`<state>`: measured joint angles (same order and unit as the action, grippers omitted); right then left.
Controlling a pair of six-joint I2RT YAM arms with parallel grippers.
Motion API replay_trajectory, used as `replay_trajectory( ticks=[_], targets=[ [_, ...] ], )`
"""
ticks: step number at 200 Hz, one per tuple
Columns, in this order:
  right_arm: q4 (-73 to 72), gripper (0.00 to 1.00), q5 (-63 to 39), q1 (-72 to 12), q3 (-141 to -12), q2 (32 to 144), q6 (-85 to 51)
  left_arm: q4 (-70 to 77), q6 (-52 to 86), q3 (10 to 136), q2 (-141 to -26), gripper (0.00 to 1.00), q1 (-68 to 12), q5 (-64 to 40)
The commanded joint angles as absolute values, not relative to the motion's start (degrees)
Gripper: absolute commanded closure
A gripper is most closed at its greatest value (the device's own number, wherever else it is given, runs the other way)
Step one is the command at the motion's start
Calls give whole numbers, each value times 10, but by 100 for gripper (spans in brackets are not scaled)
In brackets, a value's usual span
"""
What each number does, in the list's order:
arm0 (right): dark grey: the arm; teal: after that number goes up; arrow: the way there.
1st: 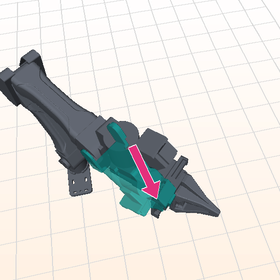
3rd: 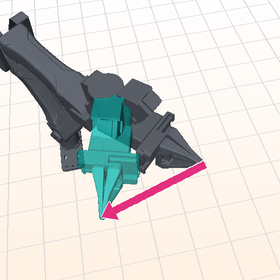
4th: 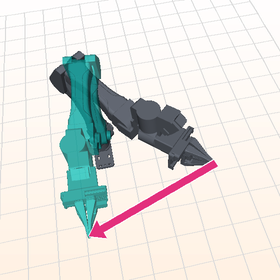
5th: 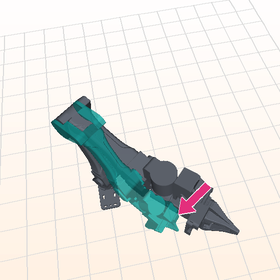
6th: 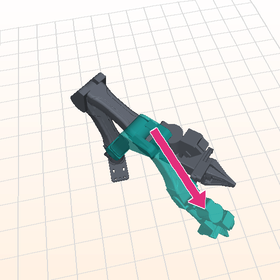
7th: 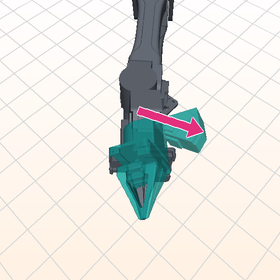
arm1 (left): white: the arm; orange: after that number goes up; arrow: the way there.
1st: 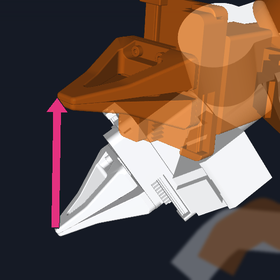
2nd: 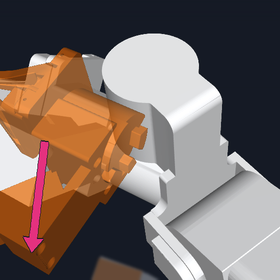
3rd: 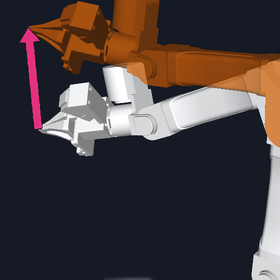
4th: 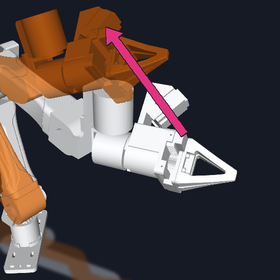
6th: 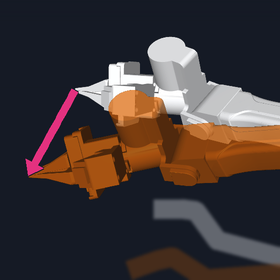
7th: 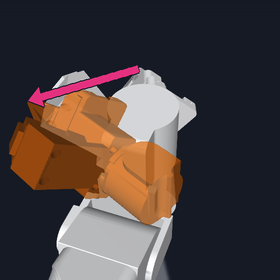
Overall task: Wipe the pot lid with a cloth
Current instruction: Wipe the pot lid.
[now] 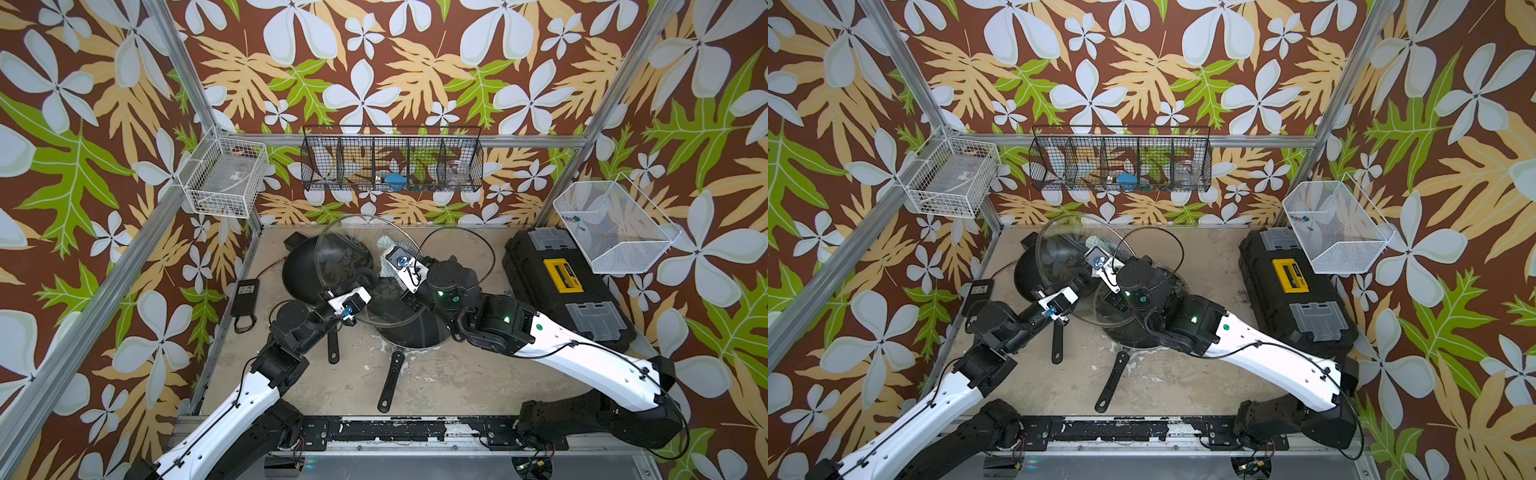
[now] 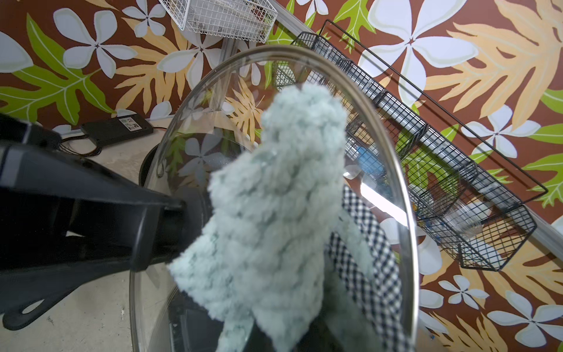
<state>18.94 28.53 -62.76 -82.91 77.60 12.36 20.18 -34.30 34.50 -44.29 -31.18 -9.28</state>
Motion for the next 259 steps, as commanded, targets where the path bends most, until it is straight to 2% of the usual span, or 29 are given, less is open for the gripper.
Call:
replay_trajectory(
  ticks=[1,65,98,133,171,206,238,259],
  targets=[
    [173,100,289,-628,-799,774,97,365,-182,370,-447,100,-310,-99],
    [134,100,222,-644,-759,824,59,410,62,400,-473,100,-311,-42],
    [129,100,214,-644,-765,854,55,404,117,413,-479,100,-311,-22],
    [138,100,246,-631,-767,819,65,401,76,403,-473,100,-311,3],
    [144,100,271,-611,-787,776,91,372,-47,400,-471,100,-311,3],
    [159,100,303,-608,-841,780,125,308,-154,415,-480,100,-311,6],
    [168,100,253,-609,-867,786,120,276,-136,439,-491,100,-311,20],
    [165,100,262,-609,-864,789,112,263,-163,440,-496,100,-311,1]
  ],
)
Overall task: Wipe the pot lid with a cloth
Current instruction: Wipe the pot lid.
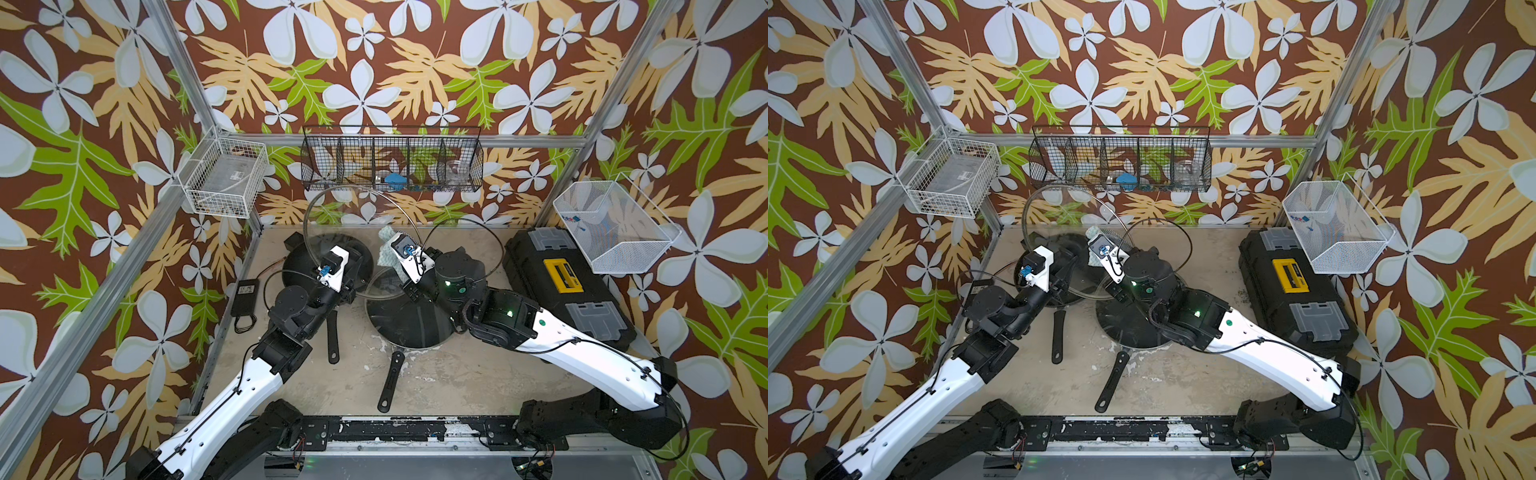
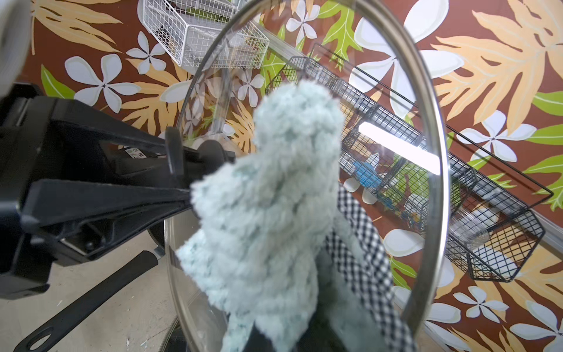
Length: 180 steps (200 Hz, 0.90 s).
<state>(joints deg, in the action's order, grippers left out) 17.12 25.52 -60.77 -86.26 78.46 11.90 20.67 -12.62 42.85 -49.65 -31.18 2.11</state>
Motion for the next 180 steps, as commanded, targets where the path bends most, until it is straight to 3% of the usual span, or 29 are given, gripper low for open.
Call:
replay_trajectory(
  ticks=[1,48,125,180],
  targets=[
    [165,100,263,-609,-864,789,112,263,-165,440,-496,100,-311,0],
    [175,100,298,-604,-926,829,130,254,-314,417,-486,100,-311,-16],
    [245,100,248,-592,-1090,975,151,228,-667,350,-425,100,-311,-162],
    [310,100,217,-611,-1230,1093,158,218,-785,335,-404,100,-311,-139]
  ],
)
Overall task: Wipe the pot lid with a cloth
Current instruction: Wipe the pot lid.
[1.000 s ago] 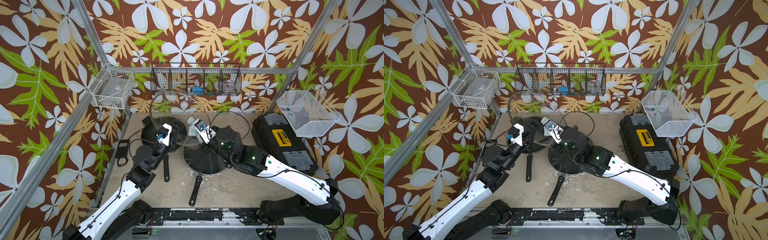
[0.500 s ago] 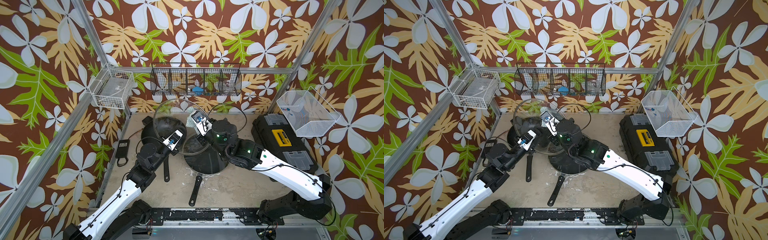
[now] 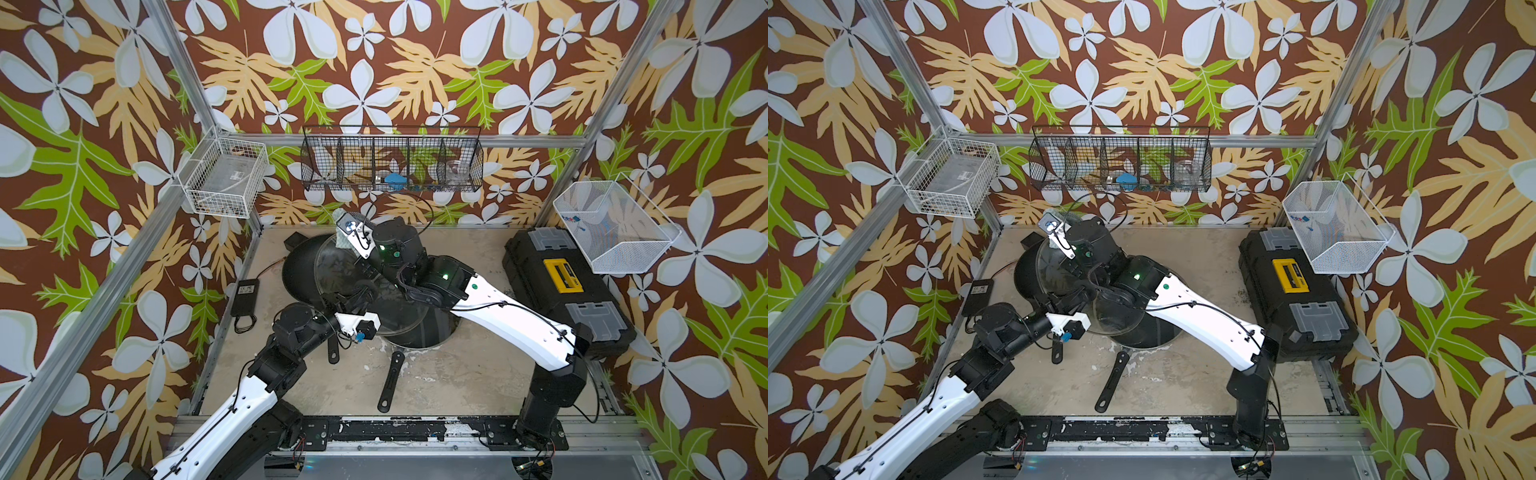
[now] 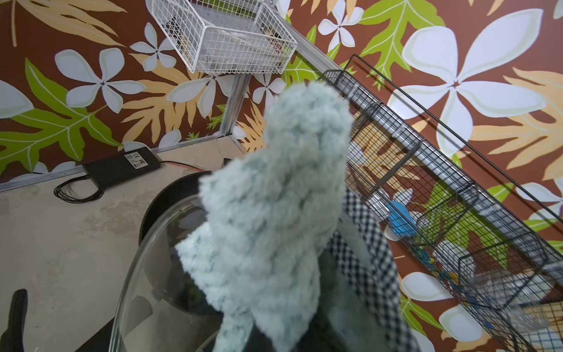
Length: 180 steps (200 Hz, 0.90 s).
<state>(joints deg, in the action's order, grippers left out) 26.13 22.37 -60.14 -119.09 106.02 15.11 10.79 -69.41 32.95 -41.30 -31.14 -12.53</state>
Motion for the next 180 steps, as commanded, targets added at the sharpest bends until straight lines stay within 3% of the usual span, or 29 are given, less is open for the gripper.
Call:
replay_trajectory(
  ticks=[1,34,92,144,180],
  targets=[
    [311,100,217,-611,-1231,1094,159,218,-786,335,-404,100,-311,-138],
    [312,100,228,-615,-1236,1094,159,216,-778,334,-404,100,-311,-128],
    [240,100,290,-600,-1062,935,151,218,-677,342,-423,100,-311,-147],
    [207,100,284,-600,-882,802,95,259,-485,357,-439,100,-311,-135],
    [194,100,282,-626,-803,769,63,328,-271,367,-453,100,-311,-104]
  ],
)
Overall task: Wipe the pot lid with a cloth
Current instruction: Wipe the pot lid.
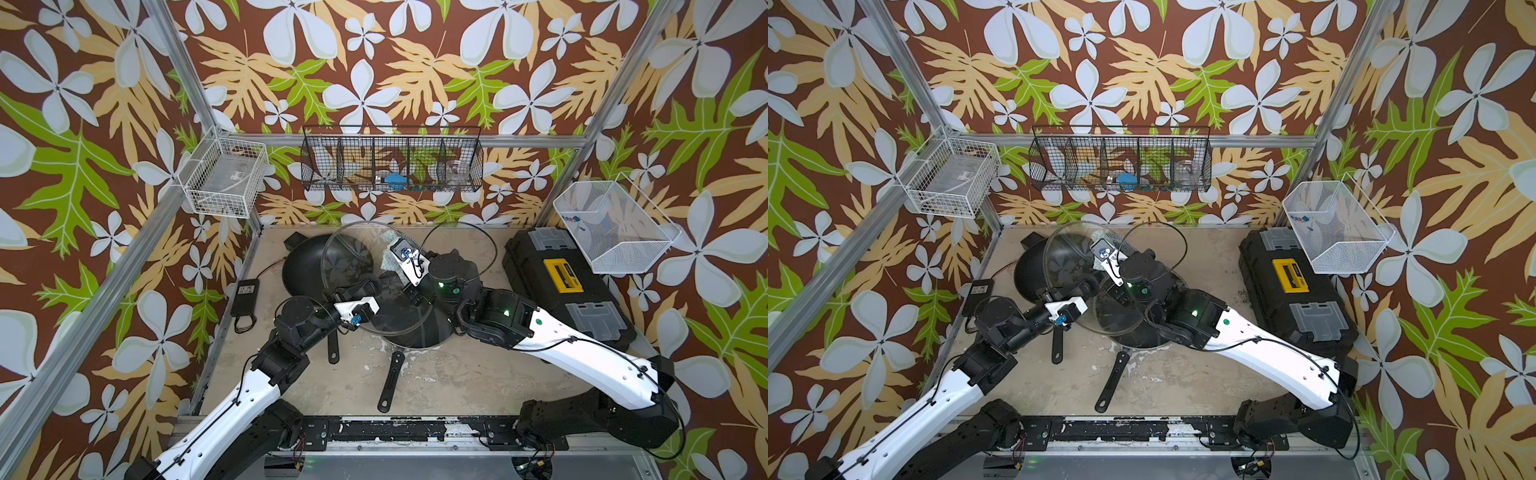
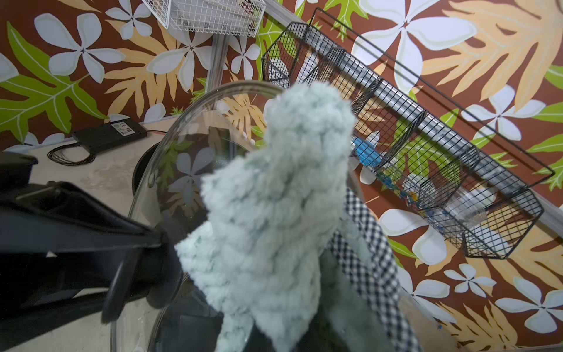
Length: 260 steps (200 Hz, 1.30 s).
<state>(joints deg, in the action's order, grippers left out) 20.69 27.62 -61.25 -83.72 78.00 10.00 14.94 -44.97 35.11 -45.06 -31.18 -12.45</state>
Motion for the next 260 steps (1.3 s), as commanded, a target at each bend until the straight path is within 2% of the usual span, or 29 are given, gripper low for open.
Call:
replay_trajectory(
  ticks=[1,25,52,77,120,146,192,235,260],
  targets=[
    [194,100,282,-627,-803,769,61,330,-266,367,-454,100,-311,-103],
    [181,100,272,-638,-768,765,32,348,-160,382,-469,100,-311,-70],
    [160,100,245,-646,-743,777,4,332,-126,401,-479,100,-311,-58],
    [150,100,217,-647,-740,802,-7,310,-66,421,-485,100,-311,-2],
    [157,100,234,-647,-757,818,3,289,-22,437,-495,100,-311,1],
    [159,100,265,-643,-758,783,22,272,-117,433,-492,100,-311,0],
    [176,100,270,-602,-800,762,67,220,-389,415,-474,100,-311,-71],
    [195,100,263,-589,-909,830,121,184,-600,377,-446,100,-311,-158],
    [218,100,241,-590,-987,904,135,179,-700,361,-434,100,-311,-168]
  ],
)
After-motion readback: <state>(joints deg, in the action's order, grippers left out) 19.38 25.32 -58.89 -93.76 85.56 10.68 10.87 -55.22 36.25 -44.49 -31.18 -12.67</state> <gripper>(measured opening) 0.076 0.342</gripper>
